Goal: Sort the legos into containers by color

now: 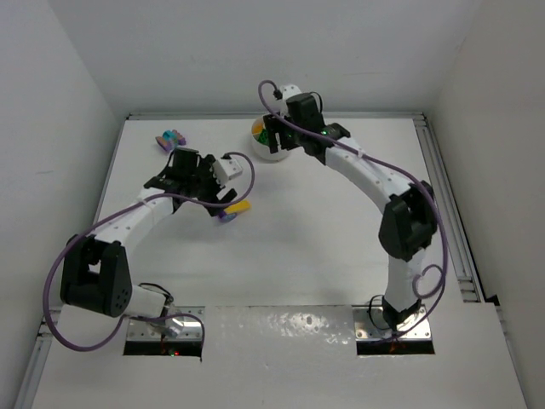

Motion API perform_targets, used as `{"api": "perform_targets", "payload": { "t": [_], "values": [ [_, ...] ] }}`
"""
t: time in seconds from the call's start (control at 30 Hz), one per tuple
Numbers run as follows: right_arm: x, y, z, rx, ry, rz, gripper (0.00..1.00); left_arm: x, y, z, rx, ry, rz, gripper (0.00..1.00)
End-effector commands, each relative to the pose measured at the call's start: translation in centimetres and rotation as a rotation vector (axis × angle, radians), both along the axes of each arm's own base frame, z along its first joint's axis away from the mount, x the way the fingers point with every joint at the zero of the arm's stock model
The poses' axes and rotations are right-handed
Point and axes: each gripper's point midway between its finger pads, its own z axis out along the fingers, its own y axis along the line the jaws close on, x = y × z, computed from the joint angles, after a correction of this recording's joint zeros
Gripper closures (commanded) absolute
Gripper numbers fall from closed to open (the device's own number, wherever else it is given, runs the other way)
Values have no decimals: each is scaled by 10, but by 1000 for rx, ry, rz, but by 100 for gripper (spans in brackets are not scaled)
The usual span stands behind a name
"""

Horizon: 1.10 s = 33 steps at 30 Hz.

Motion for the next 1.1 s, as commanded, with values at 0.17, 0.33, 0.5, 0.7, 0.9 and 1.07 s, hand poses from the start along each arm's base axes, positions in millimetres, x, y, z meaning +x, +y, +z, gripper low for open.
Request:
{"api": "perform_targets", "payload": {
  "t": [0.17, 0.33, 0.5, 0.7, 0.9, 1.07],
  "values": [
    [-98, 28, 5, 97, -105, 541, 22, -55, 6, -45, 89, 167, -218, 7],
    [-119, 34, -10, 172, -106, 607, 23, -35, 5, -58, 28, 93, -109, 8],
    [-125, 36, -20, 170, -83, 622, 24, -33, 9, -72, 53, 81, -104, 10],
    [-128, 39, -40, 155, -59, 665, 27, -30, -1, -82, -7, 69, -120, 19],
    [-129, 37, -50, 114, -68, 702, 27, -29, -4, -86, -18, 66, -131, 41],
    [-132, 36, -54, 96, -73, 730, 28, -31, -11, -84, -54, 67, -153, 72]
  ]
}}
